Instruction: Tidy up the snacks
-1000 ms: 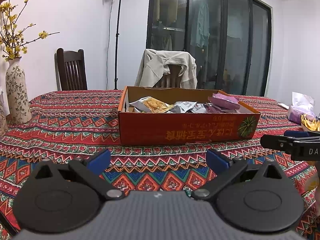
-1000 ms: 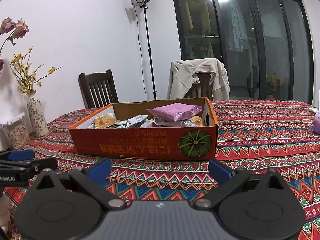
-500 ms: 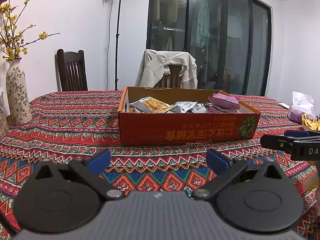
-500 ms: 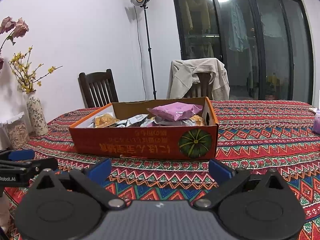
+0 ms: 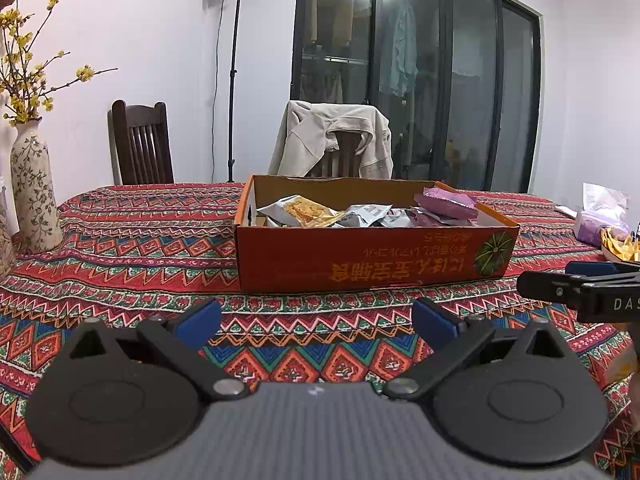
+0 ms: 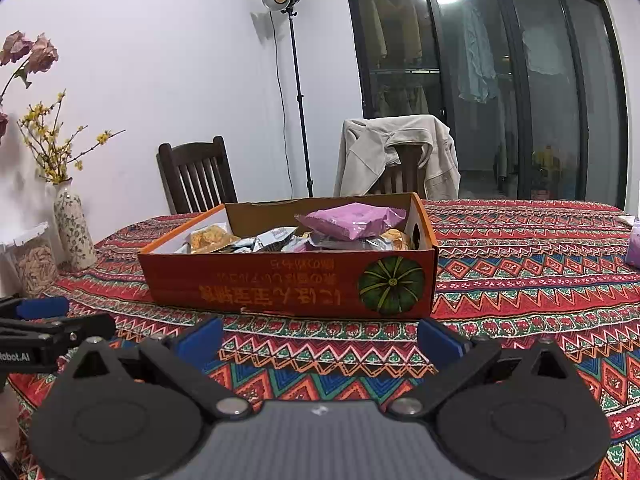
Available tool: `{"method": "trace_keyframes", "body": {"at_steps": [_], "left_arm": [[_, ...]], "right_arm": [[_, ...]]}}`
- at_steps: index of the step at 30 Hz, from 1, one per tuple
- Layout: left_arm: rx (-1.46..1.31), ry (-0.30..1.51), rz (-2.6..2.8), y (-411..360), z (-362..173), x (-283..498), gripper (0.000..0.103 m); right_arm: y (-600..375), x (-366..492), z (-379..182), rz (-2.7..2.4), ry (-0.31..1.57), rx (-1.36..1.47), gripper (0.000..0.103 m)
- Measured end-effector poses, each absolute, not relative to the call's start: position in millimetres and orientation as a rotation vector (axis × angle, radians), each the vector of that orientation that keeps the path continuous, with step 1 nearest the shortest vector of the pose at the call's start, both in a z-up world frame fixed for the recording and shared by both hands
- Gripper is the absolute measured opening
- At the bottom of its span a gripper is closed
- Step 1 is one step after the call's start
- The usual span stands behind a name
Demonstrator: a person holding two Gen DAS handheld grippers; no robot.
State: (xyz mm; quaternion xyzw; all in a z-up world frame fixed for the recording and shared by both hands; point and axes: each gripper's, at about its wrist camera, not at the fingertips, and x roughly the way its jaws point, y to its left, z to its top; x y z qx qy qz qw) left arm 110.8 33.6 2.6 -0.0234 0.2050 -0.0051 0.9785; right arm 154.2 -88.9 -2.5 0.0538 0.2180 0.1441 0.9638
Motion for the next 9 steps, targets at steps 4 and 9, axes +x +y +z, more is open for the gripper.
{"method": "trace_keyframes", "body": {"at_steps": [4,9], "left_arm": [[-0.050,0.407,-0.020,34.4,2.5,110.4,0.103],[-0.052,0.399,-0.028,34.9,1.8,109.3,0.103]], "right_arm": [[-88.9,154.2,-2.5,0.291,0.442,0.109,0.103],[-88.7,154.3,-3.2,0.292,0.443,0.108,0.103]]}}
